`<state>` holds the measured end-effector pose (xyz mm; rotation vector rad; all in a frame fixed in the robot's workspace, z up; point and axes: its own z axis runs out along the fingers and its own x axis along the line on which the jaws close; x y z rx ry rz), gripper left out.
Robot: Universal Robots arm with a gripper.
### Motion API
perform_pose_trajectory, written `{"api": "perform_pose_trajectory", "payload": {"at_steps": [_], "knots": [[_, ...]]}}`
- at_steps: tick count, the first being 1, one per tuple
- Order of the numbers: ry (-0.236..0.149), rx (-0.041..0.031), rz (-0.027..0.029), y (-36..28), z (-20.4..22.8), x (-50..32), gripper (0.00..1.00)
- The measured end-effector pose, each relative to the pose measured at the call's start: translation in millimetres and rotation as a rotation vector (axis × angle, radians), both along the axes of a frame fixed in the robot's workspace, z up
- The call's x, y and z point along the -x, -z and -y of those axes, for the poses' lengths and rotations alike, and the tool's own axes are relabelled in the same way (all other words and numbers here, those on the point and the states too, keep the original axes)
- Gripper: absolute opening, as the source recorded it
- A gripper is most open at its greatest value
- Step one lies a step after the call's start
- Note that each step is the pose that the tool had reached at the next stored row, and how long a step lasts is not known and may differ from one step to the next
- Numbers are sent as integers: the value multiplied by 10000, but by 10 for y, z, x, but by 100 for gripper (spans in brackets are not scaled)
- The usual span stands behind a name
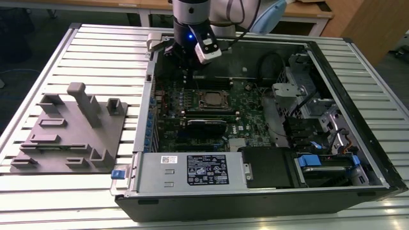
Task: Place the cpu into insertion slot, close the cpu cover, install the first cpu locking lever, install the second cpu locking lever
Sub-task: 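Install the first cpu locking lever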
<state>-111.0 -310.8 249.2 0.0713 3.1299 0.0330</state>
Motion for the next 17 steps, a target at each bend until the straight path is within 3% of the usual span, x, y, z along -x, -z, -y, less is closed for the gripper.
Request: {"api": "perform_pose_trajectory", "payload": {"at_steps": [8,17], "knots": [[0,10,23,-11,-54,0,11],[0,13,28,-8,-59,-64,11]]}}
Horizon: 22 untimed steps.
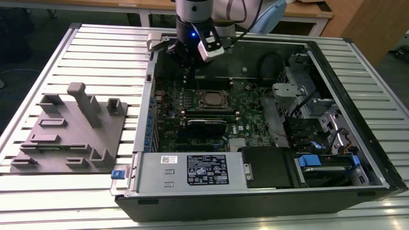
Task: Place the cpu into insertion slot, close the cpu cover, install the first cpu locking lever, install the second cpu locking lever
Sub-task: 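Install the first cpu locking lever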
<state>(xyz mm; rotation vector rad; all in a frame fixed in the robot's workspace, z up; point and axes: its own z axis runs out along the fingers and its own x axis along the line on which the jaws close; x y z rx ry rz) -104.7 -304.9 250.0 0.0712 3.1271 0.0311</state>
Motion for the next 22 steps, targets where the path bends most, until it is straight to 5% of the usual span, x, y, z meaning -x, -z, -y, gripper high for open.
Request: {"api": "perform_pose_trajectory", "payload": {"at_steps": [5,22], "knots": [[-1,43,-1,3,-13,-66,11],[-1,44,-1,-22,-17,-100,11]]}}
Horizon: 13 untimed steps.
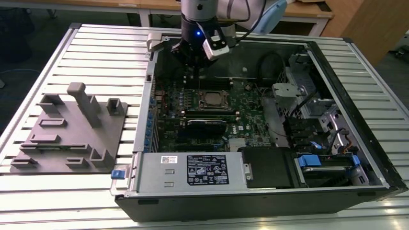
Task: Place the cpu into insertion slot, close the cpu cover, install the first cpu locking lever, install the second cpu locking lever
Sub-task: 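Install the first cpu locking lever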
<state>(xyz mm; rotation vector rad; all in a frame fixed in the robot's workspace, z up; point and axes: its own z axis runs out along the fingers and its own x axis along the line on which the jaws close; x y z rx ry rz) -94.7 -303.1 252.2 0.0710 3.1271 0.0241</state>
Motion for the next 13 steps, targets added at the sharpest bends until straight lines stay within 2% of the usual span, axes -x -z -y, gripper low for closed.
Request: {"api": "perform_pose_trajectory", "payload": {"at_steps": [6,8,12,13], "knots": [[1,-2,1,1,0,-30,11],[0,-1,1,0,0,-166,11],[0,-1,0,0,0,-170,11],[0,-1,1,0,0,-232,11]]}}
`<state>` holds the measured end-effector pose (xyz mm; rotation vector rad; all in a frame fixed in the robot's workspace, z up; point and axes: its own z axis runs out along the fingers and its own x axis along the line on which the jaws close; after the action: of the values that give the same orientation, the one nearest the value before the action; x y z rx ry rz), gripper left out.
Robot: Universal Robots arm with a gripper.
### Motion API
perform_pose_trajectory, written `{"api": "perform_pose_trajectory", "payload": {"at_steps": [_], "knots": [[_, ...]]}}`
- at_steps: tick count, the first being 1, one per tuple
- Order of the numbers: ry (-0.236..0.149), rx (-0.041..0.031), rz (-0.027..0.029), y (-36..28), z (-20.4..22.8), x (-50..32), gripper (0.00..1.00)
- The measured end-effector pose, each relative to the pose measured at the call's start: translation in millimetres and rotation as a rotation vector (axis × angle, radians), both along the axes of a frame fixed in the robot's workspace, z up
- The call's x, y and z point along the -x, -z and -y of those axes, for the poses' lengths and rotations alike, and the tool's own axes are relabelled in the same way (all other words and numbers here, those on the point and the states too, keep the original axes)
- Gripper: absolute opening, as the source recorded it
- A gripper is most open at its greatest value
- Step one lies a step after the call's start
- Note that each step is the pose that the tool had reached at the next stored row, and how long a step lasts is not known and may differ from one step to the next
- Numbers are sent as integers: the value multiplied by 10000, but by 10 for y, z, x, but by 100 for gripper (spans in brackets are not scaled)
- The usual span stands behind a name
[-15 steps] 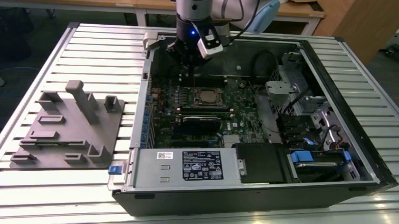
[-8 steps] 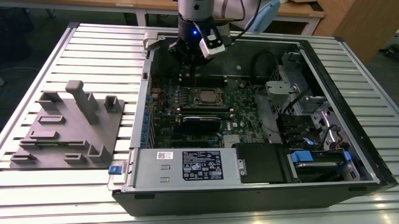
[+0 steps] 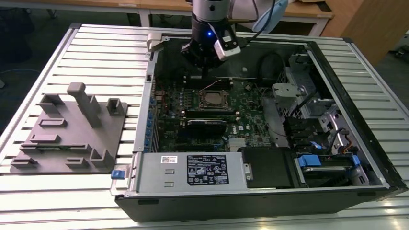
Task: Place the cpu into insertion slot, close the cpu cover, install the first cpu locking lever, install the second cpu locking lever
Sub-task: 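Install the first cpu locking lever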
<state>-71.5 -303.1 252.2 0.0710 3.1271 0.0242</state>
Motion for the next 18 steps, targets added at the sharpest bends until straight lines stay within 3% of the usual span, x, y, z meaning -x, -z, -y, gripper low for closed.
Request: {"api": "perform_pose_trajectory", "payload": {"at_steps": [1,12,13,15,16,18], "knots": [[0,0,0,0,0,-61,11],[0,-3,0,1,0,-70,11],[-1,-37,0,3,0,-71,11],[0,-308,0,10,0,-71,11],[0,-405,0,16,0,-71,11],[0,-497,0,36,-1,-75,11]]}}
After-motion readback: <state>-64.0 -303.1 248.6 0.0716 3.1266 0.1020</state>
